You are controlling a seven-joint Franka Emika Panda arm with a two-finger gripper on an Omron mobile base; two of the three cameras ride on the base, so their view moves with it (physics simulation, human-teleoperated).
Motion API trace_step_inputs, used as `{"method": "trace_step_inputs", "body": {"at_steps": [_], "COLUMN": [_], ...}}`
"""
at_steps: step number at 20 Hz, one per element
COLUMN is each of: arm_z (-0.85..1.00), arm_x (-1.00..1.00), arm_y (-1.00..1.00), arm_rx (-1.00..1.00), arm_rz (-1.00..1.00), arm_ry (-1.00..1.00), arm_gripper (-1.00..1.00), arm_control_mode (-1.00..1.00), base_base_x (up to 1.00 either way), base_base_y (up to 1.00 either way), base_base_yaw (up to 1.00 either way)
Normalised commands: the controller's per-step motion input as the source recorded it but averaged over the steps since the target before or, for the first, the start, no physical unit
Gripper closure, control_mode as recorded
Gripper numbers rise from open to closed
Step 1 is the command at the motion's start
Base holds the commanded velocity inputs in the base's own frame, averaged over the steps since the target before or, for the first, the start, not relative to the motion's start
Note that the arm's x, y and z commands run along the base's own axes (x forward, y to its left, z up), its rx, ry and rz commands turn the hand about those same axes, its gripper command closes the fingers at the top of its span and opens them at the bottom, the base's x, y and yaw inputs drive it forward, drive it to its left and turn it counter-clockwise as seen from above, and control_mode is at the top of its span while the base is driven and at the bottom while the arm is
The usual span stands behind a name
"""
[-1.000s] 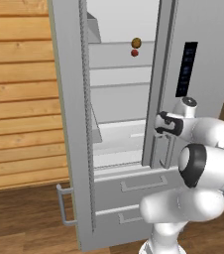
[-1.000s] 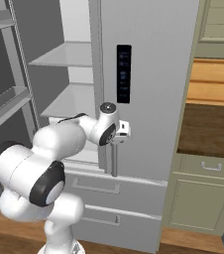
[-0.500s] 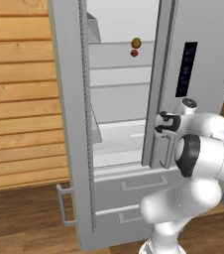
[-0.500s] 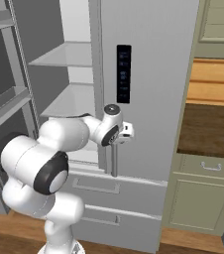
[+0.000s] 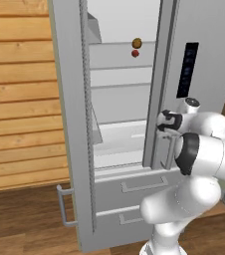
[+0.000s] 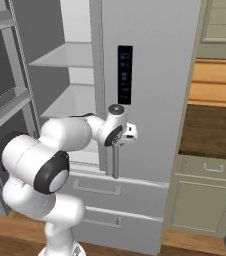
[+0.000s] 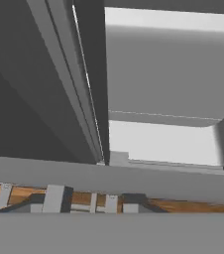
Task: Take the strawberry from the fridge and place it on top of the pancake, located on the dining counter.
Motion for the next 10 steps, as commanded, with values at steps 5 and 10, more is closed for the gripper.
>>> {"method": "trace_step_inputs", "body": {"at_steps": [5, 10], "arm_z": [-0.23, -0.23], "arm_x": [-0.7, -0.91], "arm_y": [-0.29, -0.55], "arm_rx": [0.0, 0.0], "arm_rz": [0.0, 0.0], "arm_ry": [0.0, 0.0], "arm_gripper": [1.0, 1.0], "arm_control_mode": [-1.0, -1.0], "base_base_x": [0.0, 0.0], "base_base_y": [0.0, 0.0], "base_base_yaw": [0.0, 0.0]}}
